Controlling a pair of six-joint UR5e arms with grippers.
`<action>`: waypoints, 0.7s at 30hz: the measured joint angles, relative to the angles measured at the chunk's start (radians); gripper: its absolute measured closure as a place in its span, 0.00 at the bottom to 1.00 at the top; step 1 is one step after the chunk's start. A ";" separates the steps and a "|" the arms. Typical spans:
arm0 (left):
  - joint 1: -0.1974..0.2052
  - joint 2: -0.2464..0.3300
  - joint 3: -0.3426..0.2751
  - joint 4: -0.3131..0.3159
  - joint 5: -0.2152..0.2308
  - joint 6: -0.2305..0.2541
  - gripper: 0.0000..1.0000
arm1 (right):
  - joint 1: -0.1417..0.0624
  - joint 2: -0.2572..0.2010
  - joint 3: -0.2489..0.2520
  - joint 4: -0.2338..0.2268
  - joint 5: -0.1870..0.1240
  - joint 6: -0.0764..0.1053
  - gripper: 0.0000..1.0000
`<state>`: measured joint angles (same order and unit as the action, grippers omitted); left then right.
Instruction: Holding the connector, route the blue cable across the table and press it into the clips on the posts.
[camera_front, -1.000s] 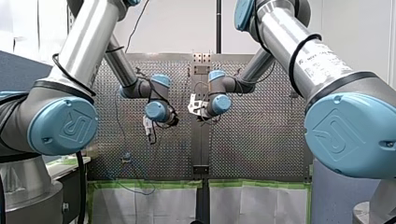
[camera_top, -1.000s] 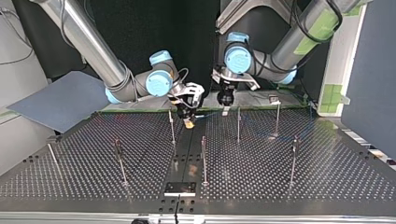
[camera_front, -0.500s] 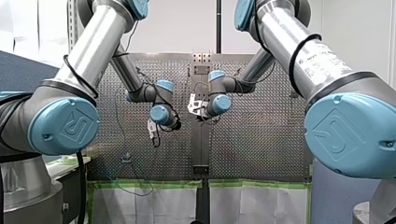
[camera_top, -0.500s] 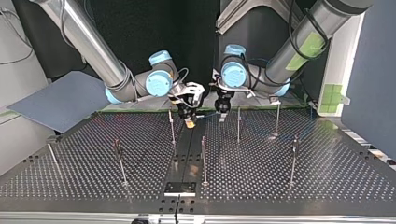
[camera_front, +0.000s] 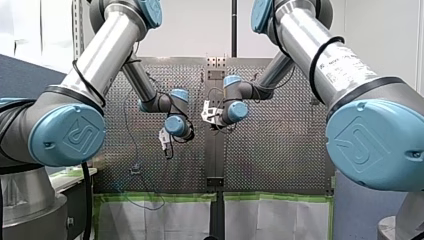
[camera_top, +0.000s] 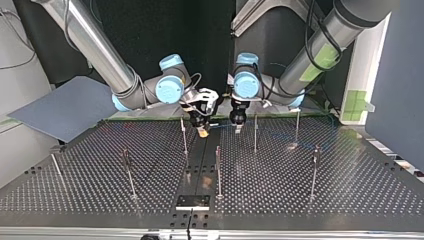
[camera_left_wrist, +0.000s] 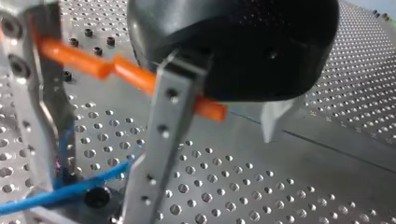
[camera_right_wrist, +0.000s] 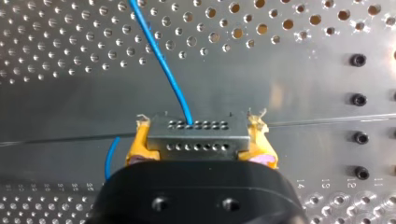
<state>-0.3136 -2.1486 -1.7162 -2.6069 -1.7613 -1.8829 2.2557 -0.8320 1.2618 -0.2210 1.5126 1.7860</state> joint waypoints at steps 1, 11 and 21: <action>-0.001 0.000 0.000 -0.002 -0.007 0.000 0.74 | 0.000 0.000 0.000 0.000 0.000 0.000 1.00; -0.018 0.010 0.000 -0.011 -0.074 0.003 1.00 | 0.000 0.000 0.000 0.000 0.000 0.000 1.00; -0.031 0.023 0.000 -0.015 -0.100 0.000 0.79 | -0.001 0.001 0.000 0.000 0.000 0.000 1.00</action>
<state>-0.3446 -2.1254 -1.7159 -2.6221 -1.8614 -1.8824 2.2547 -0.8312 1.2618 -0.2211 1.5126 1.7859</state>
